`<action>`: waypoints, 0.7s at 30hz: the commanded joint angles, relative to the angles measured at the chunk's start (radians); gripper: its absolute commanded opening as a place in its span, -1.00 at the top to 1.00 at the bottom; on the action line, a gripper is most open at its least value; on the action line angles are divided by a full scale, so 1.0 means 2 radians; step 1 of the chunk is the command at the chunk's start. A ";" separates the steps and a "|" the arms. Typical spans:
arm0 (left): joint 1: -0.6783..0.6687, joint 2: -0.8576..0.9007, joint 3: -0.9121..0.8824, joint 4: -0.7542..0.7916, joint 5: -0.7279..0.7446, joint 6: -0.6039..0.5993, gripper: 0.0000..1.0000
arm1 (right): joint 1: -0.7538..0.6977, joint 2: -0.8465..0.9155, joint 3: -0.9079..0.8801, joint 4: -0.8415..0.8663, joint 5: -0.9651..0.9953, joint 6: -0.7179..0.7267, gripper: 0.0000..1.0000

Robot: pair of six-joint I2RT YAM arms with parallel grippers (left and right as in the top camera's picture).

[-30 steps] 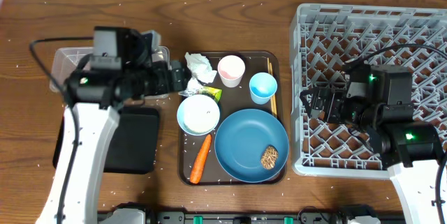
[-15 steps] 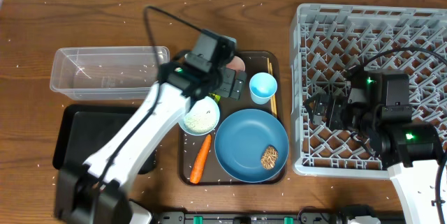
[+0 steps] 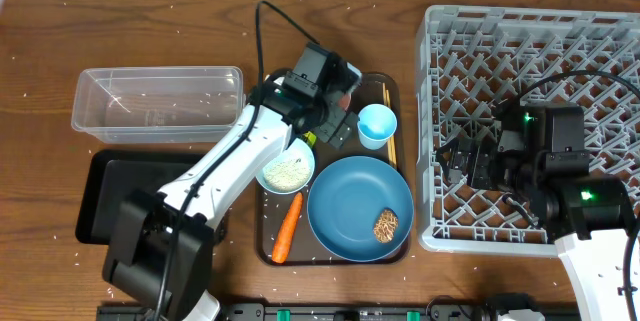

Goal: Sort waste into correct bins and load items into the dishwasher rack
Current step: 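Move the left gripper over the pink cup on the brown tray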

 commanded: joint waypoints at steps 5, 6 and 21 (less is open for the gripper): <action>0.001 0.019 0.007 0.011 0.035 0.143 -0.82 | -0.002 0.004 0.008 -0.001 0.002 0.007 -0.98; 0.001 0.023 0.007 0.011 0.035 0.148 -0.81 | -0.002 0.005 0.008 -0.001 0.002 0.009 -0.99; 0.001 0.083 0.007 0.050 0.046 0.149 0.07 | -0.002 0.033 0.007 -0.006 0.001 0.009 -0.98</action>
